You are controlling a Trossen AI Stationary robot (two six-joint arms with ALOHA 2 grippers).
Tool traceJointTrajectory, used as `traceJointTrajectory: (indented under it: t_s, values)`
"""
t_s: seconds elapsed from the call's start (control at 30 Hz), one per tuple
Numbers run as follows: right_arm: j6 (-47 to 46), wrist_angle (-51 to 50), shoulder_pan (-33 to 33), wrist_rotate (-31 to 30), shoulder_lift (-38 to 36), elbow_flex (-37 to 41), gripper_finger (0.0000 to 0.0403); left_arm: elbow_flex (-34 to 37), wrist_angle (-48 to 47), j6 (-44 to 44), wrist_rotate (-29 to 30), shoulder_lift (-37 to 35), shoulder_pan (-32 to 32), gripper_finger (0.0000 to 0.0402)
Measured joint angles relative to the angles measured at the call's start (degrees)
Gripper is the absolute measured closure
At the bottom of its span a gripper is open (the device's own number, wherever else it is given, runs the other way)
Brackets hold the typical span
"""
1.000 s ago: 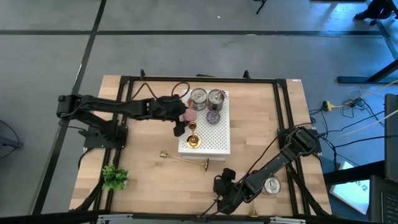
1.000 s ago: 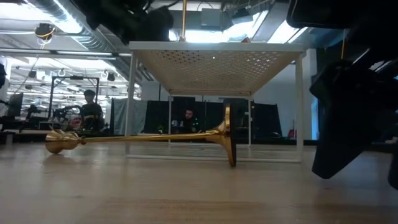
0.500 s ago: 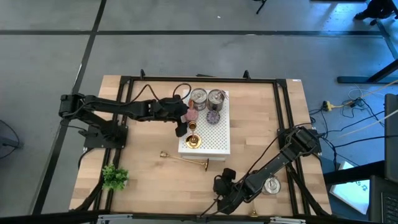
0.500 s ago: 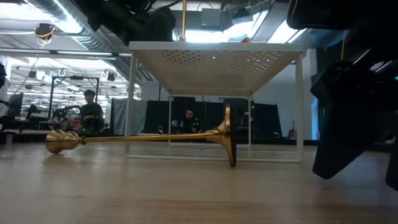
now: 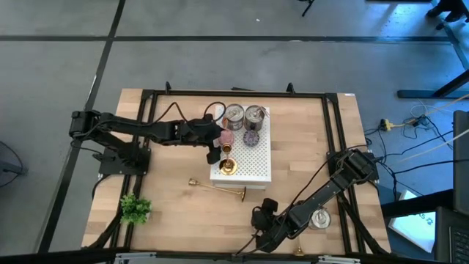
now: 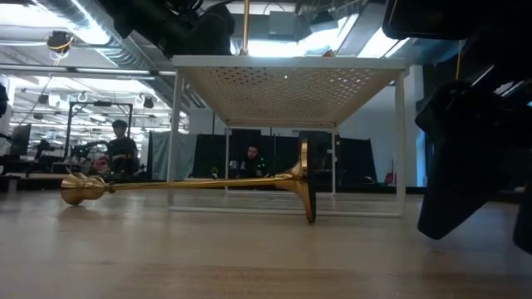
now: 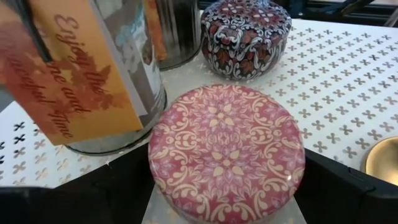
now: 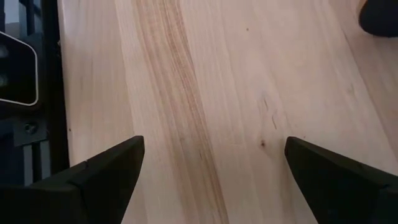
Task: Pick & Place candle stick holders
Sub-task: Put the pink scented candle on the shelf
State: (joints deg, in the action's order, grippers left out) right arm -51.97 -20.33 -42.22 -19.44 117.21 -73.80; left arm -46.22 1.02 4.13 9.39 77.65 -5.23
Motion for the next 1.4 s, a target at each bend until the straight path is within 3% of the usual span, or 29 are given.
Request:
traceJointTrajectory:
  t_s: [0.83, 1.2, 1.4]
  values:
    - [-0.08, -0.07, 0.00, 0.00, 0.00, 0.00, 0.0011, -0.26, -5.09, 0.16, -3.53, -0.63, 0.00, 0.0076]
    - [-0.08, -0.05, -0.01, 0.00, 0.00, 0.02, 0.0011, 0.07, -13.46, 0.36, -3.03, -6.70, -0.13, 0.0078]
    - [-0.08, 0.35, -0.11, -0.28, 0.00, 0.02, 0.0011, 0.07, -13.97, 0.51, -3.02, -8.39, -0.13, 0.0106]
